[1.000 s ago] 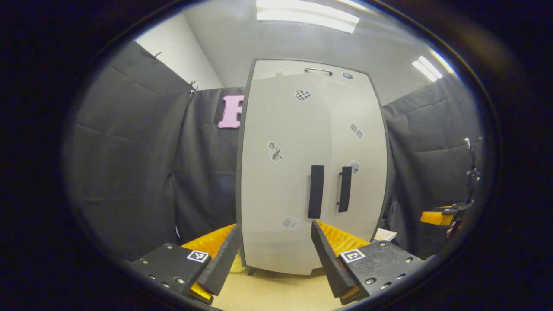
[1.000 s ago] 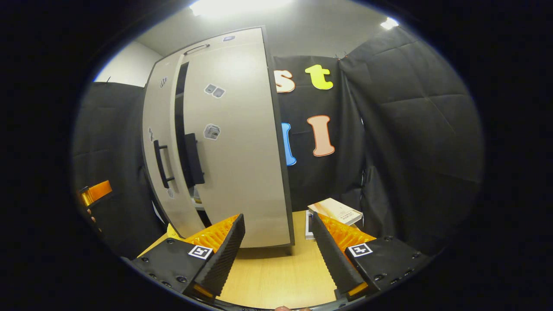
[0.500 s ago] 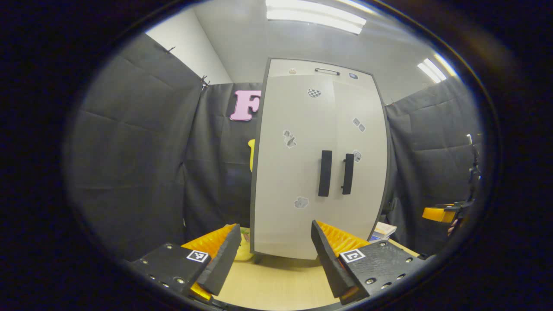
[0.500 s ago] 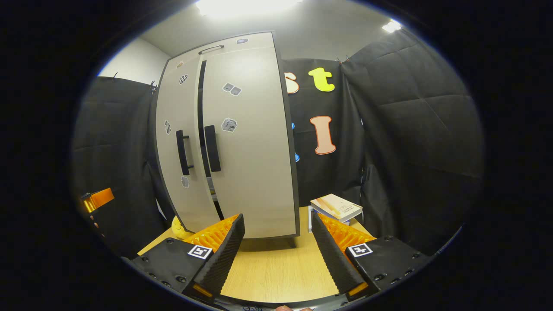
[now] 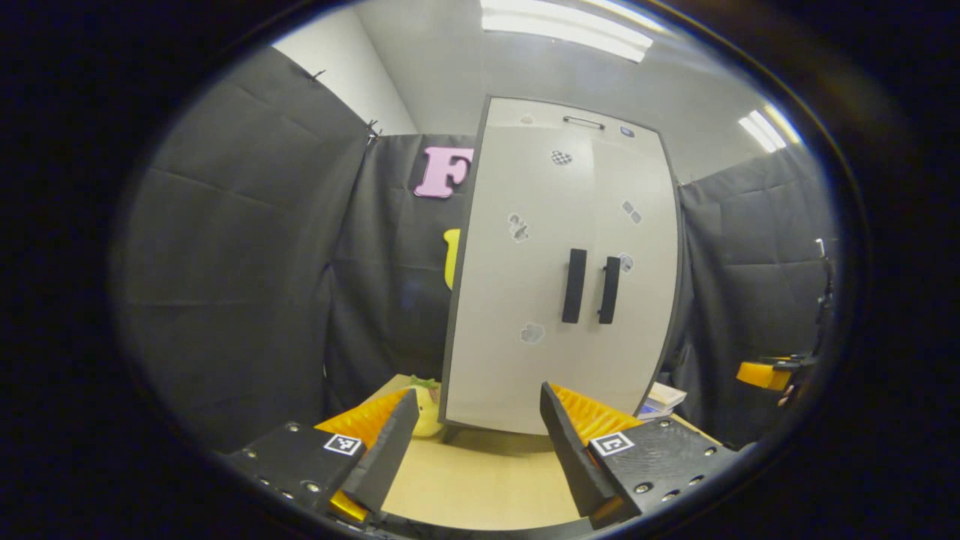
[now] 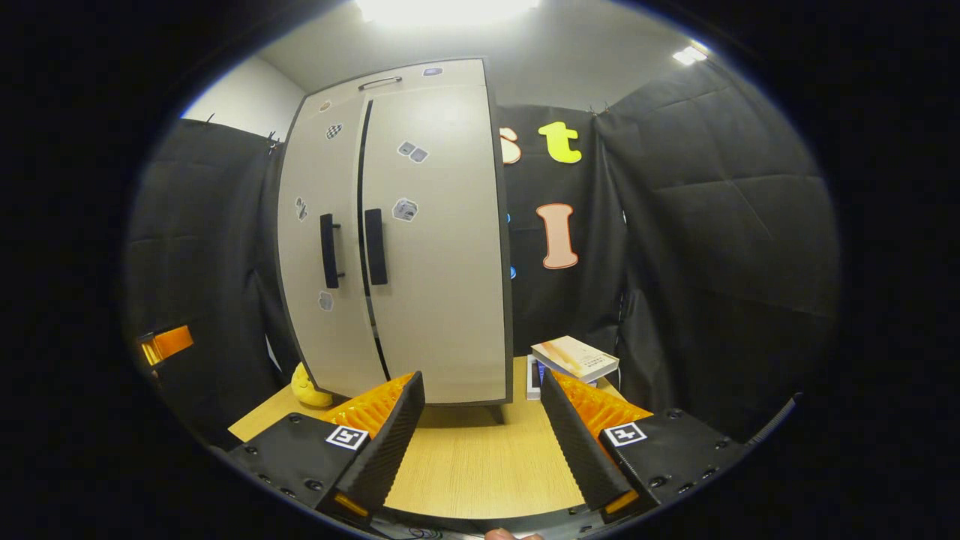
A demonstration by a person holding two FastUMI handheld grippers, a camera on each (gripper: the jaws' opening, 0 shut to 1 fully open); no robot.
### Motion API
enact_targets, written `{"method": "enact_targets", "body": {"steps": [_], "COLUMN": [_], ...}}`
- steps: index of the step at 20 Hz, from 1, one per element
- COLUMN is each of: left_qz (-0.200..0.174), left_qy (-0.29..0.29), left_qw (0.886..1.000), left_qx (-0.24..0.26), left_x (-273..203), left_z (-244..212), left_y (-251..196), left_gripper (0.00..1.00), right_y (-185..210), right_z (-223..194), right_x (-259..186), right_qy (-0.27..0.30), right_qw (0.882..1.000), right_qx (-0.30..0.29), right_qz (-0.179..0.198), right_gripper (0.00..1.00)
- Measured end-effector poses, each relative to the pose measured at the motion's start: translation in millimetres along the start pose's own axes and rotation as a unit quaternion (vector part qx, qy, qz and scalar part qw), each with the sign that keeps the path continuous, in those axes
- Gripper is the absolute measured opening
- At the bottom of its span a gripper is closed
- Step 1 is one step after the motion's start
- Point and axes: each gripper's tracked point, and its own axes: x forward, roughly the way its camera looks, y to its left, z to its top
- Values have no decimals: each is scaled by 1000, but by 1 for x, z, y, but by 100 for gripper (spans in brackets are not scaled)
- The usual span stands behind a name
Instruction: Grab one shoe with the right hand and put it into the shoe cabinet, grab the other shoe with the left hand and put it into the shoe cabinet; then close the right door with the right hand and the left door with the left hand.
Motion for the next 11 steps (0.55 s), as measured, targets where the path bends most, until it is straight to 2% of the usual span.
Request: {"method": "enact_targets", "body": {"steps": [8,9,11], "left_qz": [5,5,3], "left_qy": [12,14,15], "left_qw": [1000,1000,1000], "left_qx": [2,-2,-13], "left_x": [2,2,5], "left_z": [-15,-16,-18], "left_y": [7,9,8], "left_gripper": [94,91,91], "right_y": [0,0,1], "right_z": [-1,0,-1], "right_x": [-3,-4,-5], "right_qy": [13,15,22], "right_qw": [1000,1000,1000], "right_qx": [1,-3,-12], "right_qz": [-3,-4,-5], "right_gripper": [98,92,92]}}
